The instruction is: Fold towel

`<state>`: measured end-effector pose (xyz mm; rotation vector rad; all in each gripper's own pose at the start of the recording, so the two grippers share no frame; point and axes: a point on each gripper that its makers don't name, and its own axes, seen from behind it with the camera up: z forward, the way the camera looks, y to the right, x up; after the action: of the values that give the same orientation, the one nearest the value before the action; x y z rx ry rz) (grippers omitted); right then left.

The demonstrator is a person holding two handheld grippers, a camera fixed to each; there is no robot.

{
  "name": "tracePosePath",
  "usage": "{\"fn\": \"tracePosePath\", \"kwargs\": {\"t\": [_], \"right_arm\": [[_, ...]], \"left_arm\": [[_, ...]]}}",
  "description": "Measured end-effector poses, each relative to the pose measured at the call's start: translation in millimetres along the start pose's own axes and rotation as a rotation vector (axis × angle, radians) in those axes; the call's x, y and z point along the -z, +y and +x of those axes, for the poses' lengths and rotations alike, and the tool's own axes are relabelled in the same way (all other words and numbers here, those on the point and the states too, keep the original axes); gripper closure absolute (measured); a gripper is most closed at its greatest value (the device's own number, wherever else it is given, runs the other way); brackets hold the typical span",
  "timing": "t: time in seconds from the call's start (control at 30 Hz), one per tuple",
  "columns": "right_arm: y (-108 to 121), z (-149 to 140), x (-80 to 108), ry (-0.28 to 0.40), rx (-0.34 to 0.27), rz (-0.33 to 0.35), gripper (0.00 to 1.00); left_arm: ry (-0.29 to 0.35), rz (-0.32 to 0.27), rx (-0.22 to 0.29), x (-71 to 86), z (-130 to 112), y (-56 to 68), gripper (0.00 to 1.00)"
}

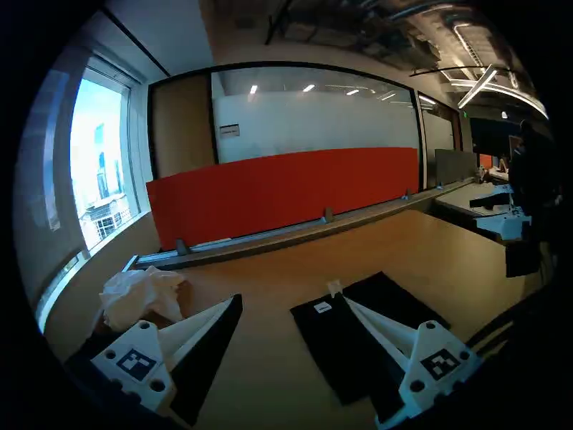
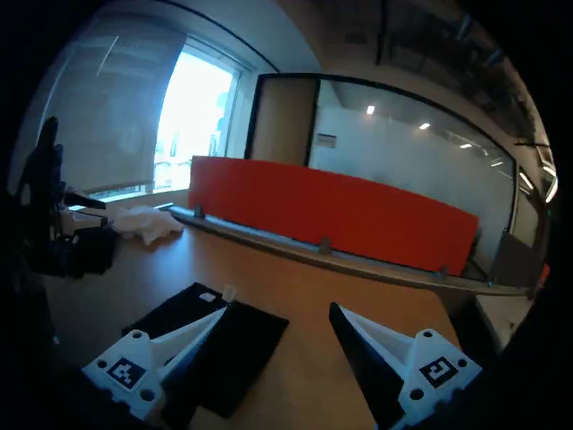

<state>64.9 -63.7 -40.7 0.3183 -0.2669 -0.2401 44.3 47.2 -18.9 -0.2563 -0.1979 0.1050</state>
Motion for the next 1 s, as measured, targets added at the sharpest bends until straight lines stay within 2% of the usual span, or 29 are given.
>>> {"fn": "tracePosePath", "kwargs": {"t": [0.2, 0.4, 0.67, 1.0], "right_arm": [[-14, -10, 3.1, -0.077, 0.055, 0.084, 0.00], [-23, -20, 3.3, -0.126, 0.088, 0.135, 0.00], [-36, -40, -2.2, -0.171, 0.091, 0.175, 0.00], [-51, -84, -12.6, -0.230, 0.082, 0.205, 0.00]], "left_arm": [[-0.055, -0.071, -0.028, 0.0, -12, 14.2, 0.06], [-0.097, -0.135, -0.055, -1.1, -23, 29.8, 0.06], [-0.155, -0.178, -0.074, -6.3, -49, 45.3, 0.06], [-0.227, -0.214, -0.084, -13.9, -92, 61.9, 0.06]]}}
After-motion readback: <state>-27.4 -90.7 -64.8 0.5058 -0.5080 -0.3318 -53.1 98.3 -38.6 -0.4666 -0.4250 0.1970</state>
